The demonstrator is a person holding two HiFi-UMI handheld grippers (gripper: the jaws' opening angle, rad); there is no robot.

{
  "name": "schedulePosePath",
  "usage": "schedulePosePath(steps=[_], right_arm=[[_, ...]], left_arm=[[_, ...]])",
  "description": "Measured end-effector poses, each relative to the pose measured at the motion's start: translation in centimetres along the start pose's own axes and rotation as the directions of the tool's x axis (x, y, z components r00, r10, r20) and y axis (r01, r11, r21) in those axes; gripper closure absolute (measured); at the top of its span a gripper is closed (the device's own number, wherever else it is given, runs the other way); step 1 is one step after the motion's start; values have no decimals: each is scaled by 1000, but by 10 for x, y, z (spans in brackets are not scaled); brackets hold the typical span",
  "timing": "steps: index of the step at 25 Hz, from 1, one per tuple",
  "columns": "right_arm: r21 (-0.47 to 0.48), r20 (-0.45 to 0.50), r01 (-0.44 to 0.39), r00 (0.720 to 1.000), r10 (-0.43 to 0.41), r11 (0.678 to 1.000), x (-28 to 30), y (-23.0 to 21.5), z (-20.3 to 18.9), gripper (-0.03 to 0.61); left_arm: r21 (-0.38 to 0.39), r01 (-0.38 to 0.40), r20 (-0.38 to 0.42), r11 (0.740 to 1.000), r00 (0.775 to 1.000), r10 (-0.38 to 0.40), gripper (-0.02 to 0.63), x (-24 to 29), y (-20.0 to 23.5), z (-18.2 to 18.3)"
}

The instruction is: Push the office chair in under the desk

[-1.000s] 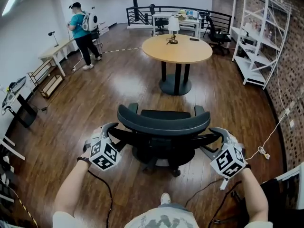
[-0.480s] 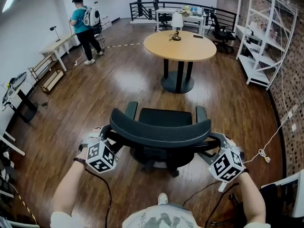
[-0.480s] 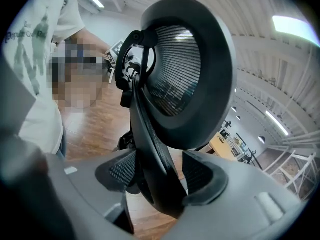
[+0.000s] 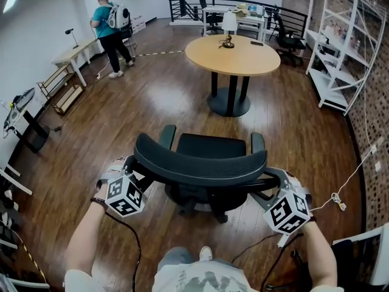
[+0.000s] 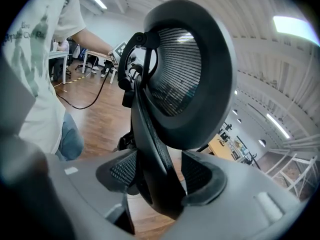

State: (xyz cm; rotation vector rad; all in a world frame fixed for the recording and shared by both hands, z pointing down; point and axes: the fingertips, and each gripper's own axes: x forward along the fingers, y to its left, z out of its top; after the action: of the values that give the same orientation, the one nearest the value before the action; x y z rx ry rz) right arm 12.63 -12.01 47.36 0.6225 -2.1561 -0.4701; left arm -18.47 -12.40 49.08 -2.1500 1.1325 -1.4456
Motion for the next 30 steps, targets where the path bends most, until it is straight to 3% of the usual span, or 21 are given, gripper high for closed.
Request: schedulePosePath(steps=[30], right_arm=[[52,-49,62,997,-59,997,117,-155,-6,304]], left_arm=[[34,35,19,999,999,-36,311,153,144,23]])
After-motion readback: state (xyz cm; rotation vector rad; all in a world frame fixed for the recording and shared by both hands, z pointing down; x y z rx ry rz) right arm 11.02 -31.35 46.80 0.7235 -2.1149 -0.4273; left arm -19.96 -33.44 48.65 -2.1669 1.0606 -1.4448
